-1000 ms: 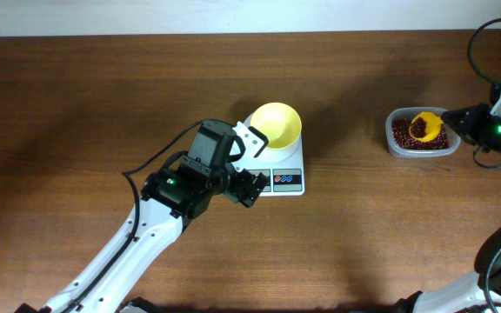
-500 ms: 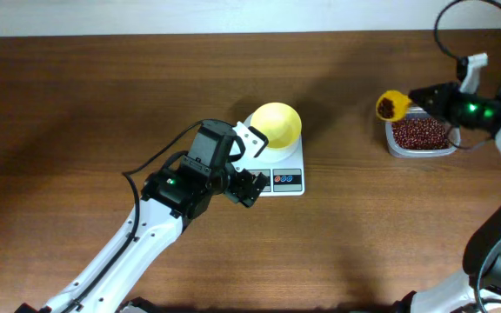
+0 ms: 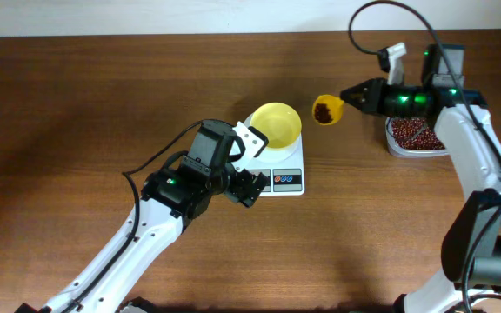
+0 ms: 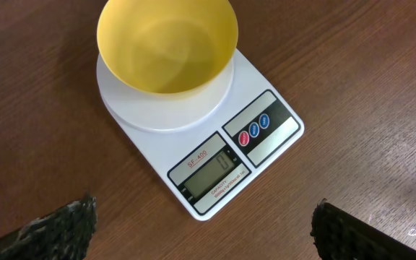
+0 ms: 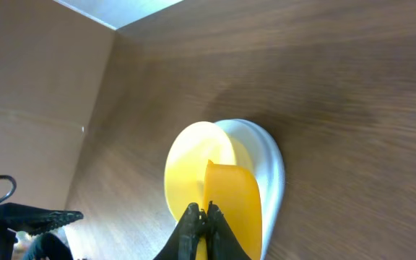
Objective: Scoop item into bowl and weigh 50g on scale
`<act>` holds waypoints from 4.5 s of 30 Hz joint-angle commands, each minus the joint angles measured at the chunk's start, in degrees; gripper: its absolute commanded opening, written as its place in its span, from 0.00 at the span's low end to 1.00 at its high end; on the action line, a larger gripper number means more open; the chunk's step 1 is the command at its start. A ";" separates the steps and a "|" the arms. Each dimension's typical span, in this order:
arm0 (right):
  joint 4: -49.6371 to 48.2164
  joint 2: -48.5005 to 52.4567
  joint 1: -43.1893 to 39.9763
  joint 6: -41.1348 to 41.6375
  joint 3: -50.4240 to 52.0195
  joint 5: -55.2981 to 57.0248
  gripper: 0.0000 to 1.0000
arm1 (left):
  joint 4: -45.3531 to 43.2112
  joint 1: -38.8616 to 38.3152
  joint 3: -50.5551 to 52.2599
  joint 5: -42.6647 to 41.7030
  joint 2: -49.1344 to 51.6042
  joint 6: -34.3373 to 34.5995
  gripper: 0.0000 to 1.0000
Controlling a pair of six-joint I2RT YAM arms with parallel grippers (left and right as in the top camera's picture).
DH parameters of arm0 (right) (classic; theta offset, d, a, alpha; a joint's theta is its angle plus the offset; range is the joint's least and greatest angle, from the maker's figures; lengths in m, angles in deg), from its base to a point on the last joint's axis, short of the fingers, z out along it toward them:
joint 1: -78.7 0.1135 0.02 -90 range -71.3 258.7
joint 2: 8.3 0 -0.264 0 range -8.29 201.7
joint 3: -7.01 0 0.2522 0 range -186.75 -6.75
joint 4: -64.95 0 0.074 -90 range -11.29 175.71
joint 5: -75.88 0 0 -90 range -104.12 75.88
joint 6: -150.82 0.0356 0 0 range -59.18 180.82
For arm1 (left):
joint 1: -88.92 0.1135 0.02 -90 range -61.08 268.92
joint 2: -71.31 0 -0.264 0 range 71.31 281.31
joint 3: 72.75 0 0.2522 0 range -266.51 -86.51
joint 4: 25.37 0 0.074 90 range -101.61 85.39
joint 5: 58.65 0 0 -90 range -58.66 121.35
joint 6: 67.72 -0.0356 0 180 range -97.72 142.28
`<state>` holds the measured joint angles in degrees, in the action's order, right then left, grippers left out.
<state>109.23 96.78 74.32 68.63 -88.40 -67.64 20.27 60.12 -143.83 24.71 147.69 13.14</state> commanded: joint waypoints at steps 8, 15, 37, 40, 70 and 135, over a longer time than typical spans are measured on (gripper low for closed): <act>-2.64 0.24 4.57 -3.76 -1.07 1.88 0.04 | -0.11 0.20 -0.04 -0.59 -1.18 0.70 0.99; -6.19 0.24 8.46 -6.36 -1.07 6.84 0.04 | -0.11 0.20 -0.04 -0.59 -1.18 0.70 0.99; -6.14 0.33 17.00 -29.20 -1.03 15.69 0.04 | -0.11 0.20 -0.04 -0.59 -1.18 0.70 0.99; -6.16 0.33 17.62 -33.99 -1.03 16.13 0.04 | -0.11 0.20 -0.04 -0.59 -1.18 0.70 0.99; -18.29 0.28 17.49 -26.62 -0.85 18.25 0.04 | -0.11 0.20 -0.04 -0.59 -1.18 0.70 0.99; 11.80 1.49 -9.51 1.64 0.11 57.05 0.04 | -0.11 0.20 -0.04 -0.59 -1.18 0.70 0.99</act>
<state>120.46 96.91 64.72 70.84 -89.10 -8.12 20.27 60.12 -143.83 24.71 147.69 13.14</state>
